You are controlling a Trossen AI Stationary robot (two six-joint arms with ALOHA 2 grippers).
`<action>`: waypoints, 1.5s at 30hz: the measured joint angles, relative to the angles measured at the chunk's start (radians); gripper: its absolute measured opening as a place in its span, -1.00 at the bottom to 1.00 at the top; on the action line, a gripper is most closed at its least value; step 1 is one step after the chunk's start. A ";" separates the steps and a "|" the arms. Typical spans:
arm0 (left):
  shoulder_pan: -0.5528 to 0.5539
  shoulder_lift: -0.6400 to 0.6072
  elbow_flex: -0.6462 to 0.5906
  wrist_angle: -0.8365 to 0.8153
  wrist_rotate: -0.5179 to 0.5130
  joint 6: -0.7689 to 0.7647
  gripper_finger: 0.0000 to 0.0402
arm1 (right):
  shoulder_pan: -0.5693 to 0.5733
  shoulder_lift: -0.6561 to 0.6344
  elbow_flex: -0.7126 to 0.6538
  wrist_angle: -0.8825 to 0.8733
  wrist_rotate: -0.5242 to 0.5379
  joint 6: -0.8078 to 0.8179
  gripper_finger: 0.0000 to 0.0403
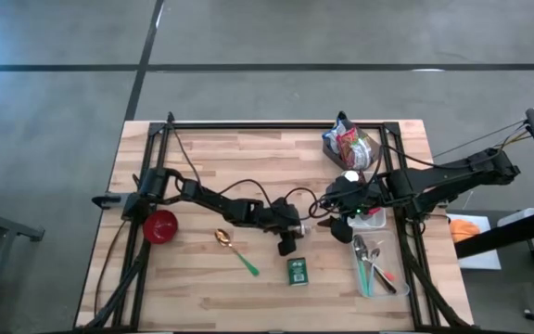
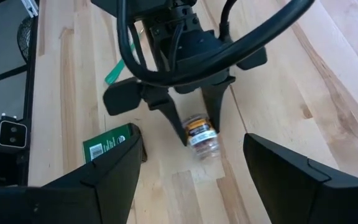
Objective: Pick & Place Food Item
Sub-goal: Put the brown seasoning bottle into the white bin
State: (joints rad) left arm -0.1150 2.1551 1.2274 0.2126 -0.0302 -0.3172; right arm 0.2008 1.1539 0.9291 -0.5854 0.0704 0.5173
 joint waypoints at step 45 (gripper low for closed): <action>0.149 -0.275 -0.004 0.085 0.555 -0.290 -0.18 | 0.110 0.013 0.190 -0.025 0.065 -0.354 0.37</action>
State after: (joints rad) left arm 0.0341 1.8801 1.2230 0.2981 0.5248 -0.6071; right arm 0.3108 1.1670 1.1195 -0.6100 0.1349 0.1634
